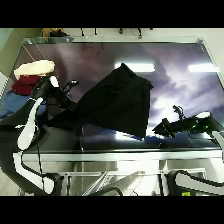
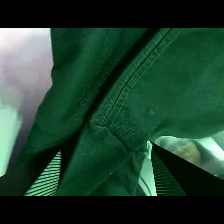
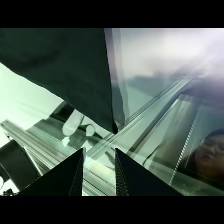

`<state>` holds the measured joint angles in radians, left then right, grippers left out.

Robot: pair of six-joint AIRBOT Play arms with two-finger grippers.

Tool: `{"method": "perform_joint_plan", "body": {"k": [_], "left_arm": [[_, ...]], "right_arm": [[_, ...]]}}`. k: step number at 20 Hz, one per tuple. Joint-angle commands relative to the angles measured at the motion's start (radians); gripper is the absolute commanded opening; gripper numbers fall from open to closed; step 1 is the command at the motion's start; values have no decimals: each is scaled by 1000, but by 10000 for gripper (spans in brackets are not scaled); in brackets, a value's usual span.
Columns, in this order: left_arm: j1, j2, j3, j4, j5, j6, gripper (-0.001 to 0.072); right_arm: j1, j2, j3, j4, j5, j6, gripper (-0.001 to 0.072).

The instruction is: Fold the shirts.

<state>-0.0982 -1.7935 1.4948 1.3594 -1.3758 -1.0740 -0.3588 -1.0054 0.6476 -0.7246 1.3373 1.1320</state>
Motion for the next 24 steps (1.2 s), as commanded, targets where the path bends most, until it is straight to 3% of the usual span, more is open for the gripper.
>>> {"method": "perform_joint_plan", "body": {"k": [1, 2, 3, 4, 5, 7, 8, 9, 12, 15, 18, 20, 22, 24], "left_arm": [[-2, -13, 3, -1, -24, 4, 588], [-3, -10, 3, -1, -27, 5, 515], [-3, -4, 3, -1, -27, 17, 205], [-3, 2, 4, -4, -26, 36, 41], [-3, 6, 4, -19, -25, 47, 14], [-1, 0, 29, -62, -38, 49, 14], [-1, -5, 51, -82, -43, 48, 13], [-1, -7, 75, -94, -43, 48, 14], [-1, -10, 130, -149, -35, 47, 13], [-1, -17, 150, -156, -29, 47, 13], [-1, -39, 175, -156, -36, 44, 13], [-1, -41, 178, -157, -35, 44, 13], [9, -37, 178, -157, -39, 34, 14], [38, -14, 178, -196, -39, 6, 13]], "right_arm": [[1, 2, -3, 3, -2, 0, 229], [1, 2, -3, 3, -2, 0, 229], [1, 2, -3, 3, 0, 0, 229], [2, 2, -3, 5, 4, 0, 229], [13, 2, -3, 6, 5, 0, 229], [69, 2, -3, 2, -1, 1, 233], [101, 2, -3, -3, -19, 11, 280], [127, 2, -5, -17, -53, 45, 389], [171, -13, -19, -24, -195, 80, 380], [187, -80, -27, 11, -247, 83, 380], [261, -170, -27, 84, -269, 17, 374], [320, -211, -26, 189, -317, -58, 282], [335, -212, -9, 278, -315, -124, 26], [333, -154, 42, 280, -280, -127, 25]]}}
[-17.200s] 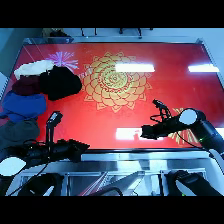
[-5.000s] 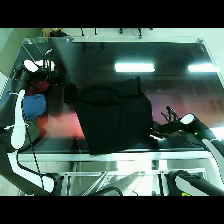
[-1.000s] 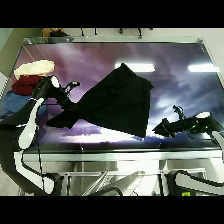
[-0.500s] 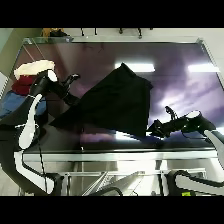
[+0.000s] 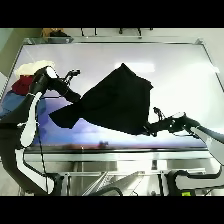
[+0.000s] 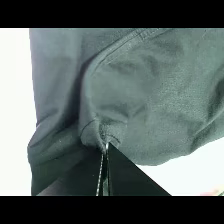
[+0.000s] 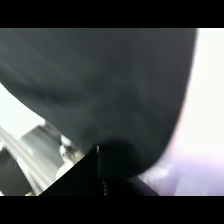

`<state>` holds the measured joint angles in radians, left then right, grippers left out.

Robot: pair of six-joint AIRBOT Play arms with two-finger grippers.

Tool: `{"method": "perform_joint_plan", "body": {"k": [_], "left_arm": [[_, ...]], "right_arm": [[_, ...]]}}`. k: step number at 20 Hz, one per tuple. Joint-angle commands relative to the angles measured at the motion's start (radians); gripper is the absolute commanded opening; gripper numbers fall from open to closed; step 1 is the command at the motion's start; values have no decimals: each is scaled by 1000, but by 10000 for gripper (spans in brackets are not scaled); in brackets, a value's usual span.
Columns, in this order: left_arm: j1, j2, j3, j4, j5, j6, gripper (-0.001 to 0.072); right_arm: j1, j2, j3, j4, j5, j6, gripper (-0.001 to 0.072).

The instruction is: Fold the shirts.

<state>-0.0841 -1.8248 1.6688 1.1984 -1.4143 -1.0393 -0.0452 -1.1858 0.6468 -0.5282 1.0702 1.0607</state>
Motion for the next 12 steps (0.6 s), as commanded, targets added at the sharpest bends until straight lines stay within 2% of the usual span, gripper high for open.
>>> {"method": "perform_joint_plan", "body": {"k": [1, 5, 9, 10, 12], "left_arm": [[48, 39, 4, -101, -9, -32, 13], [175, 242, 4, -494, -3, -32, 12], [367, 619, 5, -1059, 80, -6, 11], [426, 723, 8, -1144, 127, -8, 12], [579, 929, 39, -1151, 262, -43, 12]], "right_arm": [[18, 83, 87, 76, 11, -50, 24], [-87, 348, 401, 49, 84, -8, 23], [-356, 465, 1001, 8, 230, 28, 24], [-428, 465, 1175, 8, 247, 28, 24], [-502, 462, 1442, -51, 201, 49, 24]]}}
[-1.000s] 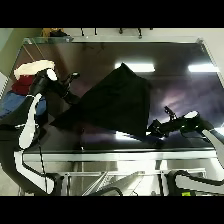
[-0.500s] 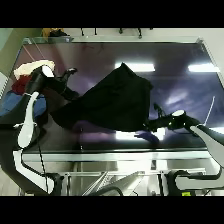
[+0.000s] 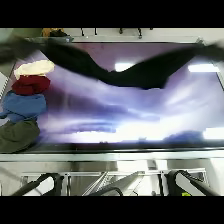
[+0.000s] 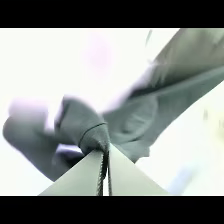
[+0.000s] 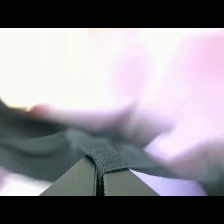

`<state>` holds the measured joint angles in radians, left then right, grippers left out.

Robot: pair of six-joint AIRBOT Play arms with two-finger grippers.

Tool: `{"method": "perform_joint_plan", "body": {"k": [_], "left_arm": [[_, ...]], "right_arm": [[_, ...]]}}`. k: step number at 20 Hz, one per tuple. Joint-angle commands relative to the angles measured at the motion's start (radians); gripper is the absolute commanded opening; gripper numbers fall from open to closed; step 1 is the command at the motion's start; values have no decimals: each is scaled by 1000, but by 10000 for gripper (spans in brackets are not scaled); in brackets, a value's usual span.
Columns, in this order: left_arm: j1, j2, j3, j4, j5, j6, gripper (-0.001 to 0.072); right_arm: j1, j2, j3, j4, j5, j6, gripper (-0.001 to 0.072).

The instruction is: Fold the shirts.

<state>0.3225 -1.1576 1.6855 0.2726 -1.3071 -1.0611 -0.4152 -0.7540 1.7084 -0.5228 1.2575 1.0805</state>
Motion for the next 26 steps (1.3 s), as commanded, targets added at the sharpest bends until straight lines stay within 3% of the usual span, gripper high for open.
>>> {"method": "perform_joint_plan", "body": {"k": [1, 4, 6, 10, 12, 15, 18, 20, 23, 26], "left_arm": [[274, 357, 39, -175, 228, -55, 12], [568, 531, 111, 77, 320, -163, 13], [559, 541, 130, 113, 307, -214, 13], [430, 380, 115, 74, 114, -172, 13], [290, 287, 43, 80, 99, -112, 13], [-34, 108, -108, 316, 218, -76, 13], [-290, -134, -185, 586, 462, -68, 14], [-369, -336, -133, 671, 538, -69, 14], [-397, -628, 83, 678, 505, -103, 13], [-376, -777, 319, 679, 462, -151, 12]], "right_arm": [[-133, 32, 477, -136, -33, 66, 24], [-103, 31, 569, -283, -58, 101, 24], [-68, -3, 544, -228, -30, 78, 23], [-68, -108, 328, 107, 41, -69, 22], [-61, -157, 155, 157, 52, -126, 22], [8, -255, -84, 128, 12, -218, 22], [73, -414, -257, 85, -86, -286, 22], [96, -572, -278, 93, -113, -314, 22], [113, -777, -233, 154, -188, -355, 22], [105, -899, -39, 120, -204, -277, 22]]}}
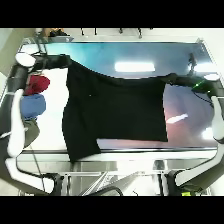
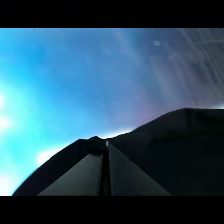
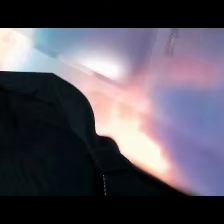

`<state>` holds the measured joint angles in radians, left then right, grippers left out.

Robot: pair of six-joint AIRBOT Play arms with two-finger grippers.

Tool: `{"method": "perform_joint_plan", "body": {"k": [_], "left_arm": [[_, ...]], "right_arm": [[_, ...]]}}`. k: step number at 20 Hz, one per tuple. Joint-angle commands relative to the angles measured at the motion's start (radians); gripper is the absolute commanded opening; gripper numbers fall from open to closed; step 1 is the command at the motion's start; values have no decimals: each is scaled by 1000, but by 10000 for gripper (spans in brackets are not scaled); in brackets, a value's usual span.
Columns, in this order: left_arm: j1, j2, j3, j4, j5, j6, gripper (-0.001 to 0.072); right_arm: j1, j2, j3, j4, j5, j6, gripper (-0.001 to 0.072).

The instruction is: Fold the shirts.

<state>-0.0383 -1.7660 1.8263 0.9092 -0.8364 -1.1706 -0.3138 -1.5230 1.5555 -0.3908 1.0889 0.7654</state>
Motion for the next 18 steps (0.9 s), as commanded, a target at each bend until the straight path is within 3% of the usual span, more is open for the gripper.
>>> {"method": "perform_joint_plan", "body": {"k": [1, 5, 9, 14, 18], "left_arm": [[-2, -190, 234, 42, -9, -66, 12], [1, -176, 213, 99, 0, -90, 11], [-58, -158, 126, 370, -10, -192, 11], [-113, -160, 63, 575, 5, -246, 11], [-105, -165, 42, 593, 13, -252, 11]], "right_arm": [[3, -148, 187, -67, -45, 84, 22], [12, -161, 344, -438, -55, 333, 21], [37, -160, 321, -662, 15, 467, 21], [100, -161, 249, -740, 18, 496, 21], [137, -160, 233, -807, 79, 531, 20]]}}
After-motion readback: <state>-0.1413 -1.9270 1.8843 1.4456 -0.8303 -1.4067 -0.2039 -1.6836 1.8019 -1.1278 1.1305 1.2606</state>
